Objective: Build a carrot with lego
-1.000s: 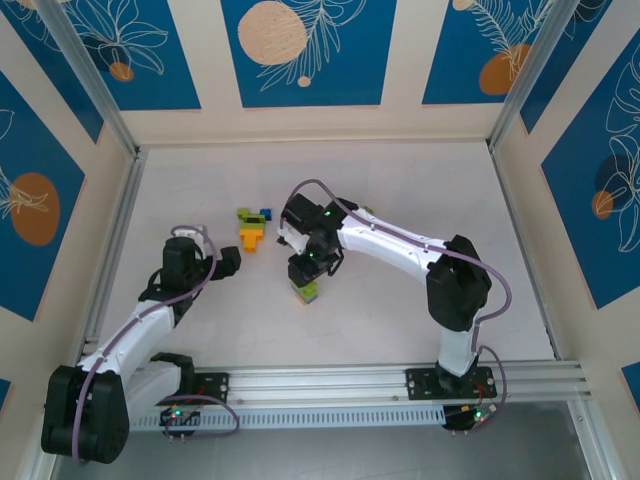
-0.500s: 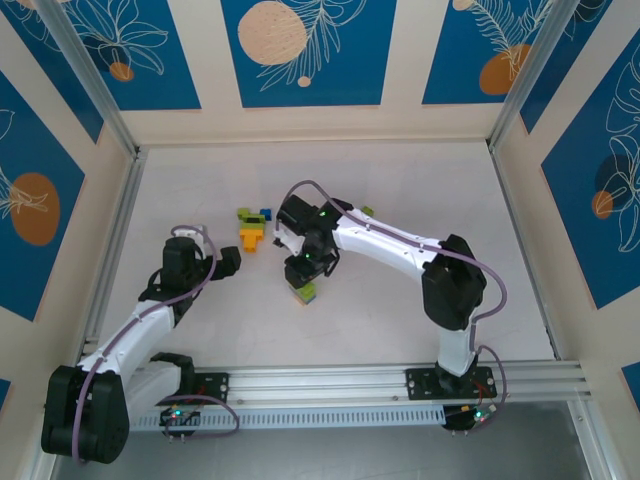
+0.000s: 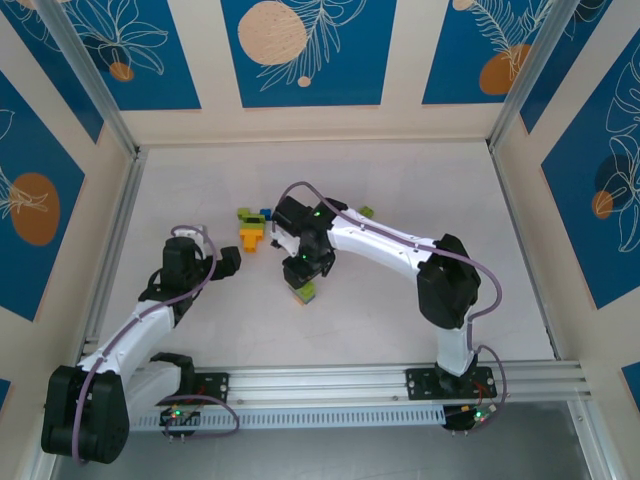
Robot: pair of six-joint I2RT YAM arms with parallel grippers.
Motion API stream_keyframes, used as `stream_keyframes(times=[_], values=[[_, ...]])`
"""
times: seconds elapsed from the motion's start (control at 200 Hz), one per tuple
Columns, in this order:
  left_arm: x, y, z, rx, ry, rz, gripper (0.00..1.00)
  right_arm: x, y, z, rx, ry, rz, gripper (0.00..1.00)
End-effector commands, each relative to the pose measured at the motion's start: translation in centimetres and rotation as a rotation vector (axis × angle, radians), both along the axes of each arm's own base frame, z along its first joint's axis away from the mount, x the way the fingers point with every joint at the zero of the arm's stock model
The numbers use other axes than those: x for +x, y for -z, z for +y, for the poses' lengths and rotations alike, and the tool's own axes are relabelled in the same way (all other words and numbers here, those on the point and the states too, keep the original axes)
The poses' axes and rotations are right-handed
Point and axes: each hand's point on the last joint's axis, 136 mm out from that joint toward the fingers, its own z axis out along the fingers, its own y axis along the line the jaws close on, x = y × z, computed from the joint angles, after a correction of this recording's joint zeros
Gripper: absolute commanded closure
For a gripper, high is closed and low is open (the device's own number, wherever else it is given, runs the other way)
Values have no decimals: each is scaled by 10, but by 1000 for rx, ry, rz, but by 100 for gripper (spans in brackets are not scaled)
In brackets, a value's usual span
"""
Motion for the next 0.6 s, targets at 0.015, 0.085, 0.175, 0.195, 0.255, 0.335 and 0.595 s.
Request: stream_keyframes(times=[0.015,0.085,0.175,0.195,0.255,0.335,0.595], values=[[6,-13,1,-19,-8,-44,0,-21,41,-23,-173,-36,99,65],[6,-13,1,-21,-8,-43,0,-26,44,-23,-177,-44,115,65],[7,-13,2,-22,-9,-44,0,-31,48,-21,-181,-58,133,65],[7,-13,1,-22,-9,-44,0,-32,50,-22,-184,-57,137,65],[6,-13,1,-22,-7,-43,0,-34,53,-21,-189,-64,151,66],[7,-13,1,-23,-8,-44,0,-37,58,-21,-191,-71,169,66],[6,-13,1,-22,-8,-43,0,-47,80,-20,-181,-87,248,66]])
